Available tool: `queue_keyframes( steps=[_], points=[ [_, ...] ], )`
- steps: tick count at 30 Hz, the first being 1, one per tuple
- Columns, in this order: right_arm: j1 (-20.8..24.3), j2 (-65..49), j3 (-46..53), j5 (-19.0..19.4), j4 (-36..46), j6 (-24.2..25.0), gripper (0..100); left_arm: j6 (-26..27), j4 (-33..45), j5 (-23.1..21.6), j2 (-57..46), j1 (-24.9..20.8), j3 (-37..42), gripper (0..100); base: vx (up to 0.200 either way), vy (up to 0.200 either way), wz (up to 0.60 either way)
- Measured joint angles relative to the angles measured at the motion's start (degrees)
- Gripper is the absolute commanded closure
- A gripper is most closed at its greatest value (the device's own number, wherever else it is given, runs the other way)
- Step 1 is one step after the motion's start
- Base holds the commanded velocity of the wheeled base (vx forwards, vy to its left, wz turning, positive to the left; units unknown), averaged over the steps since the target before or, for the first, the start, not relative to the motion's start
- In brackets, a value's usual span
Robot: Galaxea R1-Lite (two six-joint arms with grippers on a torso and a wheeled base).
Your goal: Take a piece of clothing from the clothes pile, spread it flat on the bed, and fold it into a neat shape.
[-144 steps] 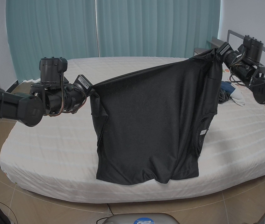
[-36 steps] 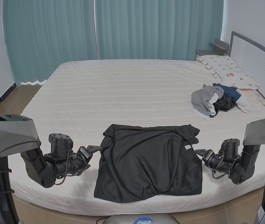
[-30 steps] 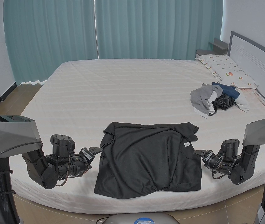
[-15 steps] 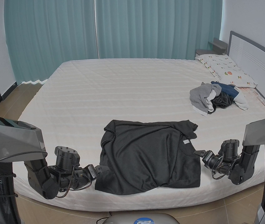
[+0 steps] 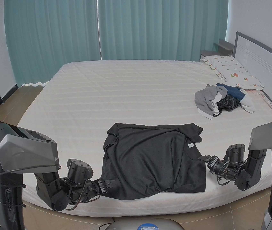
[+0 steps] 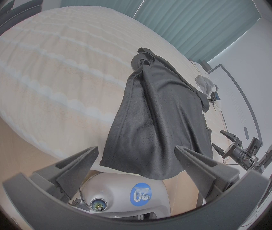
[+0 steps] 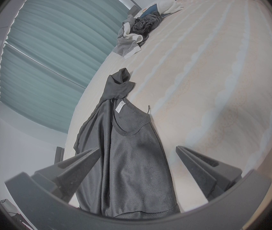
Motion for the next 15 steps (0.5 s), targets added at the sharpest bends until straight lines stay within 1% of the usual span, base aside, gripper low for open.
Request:
queue_keyframes(
  steps=[2,7,9,15],
  points=[
    [0.0,0.0,0.0,-0.1,0.0,0.0,0,0.2,0.4,0.3,0.3,-0.4,-0.7,0,0.000,0.000,0.00],
    [0.0,0.0,0.0,-1.9,-0.2,-0.1,0,1.7,1.4,3.7,1.2,-1.6,-2.1,0,0.000,0.000,0.00],
    [0.0,0.0,0.1,-2.5,-0.8,-0.1,0,2.2,1.7,4.2,1.6,-1.7,-2.4,0,0.000,0.000,0.00],
    [0.0,-0.1,0.6,-2.7,-2.2,-0.3,0,2.9,1.7,5.1,2.6,-2.2,-3.3,0,0.000,0.000,0.00]
  ],
)
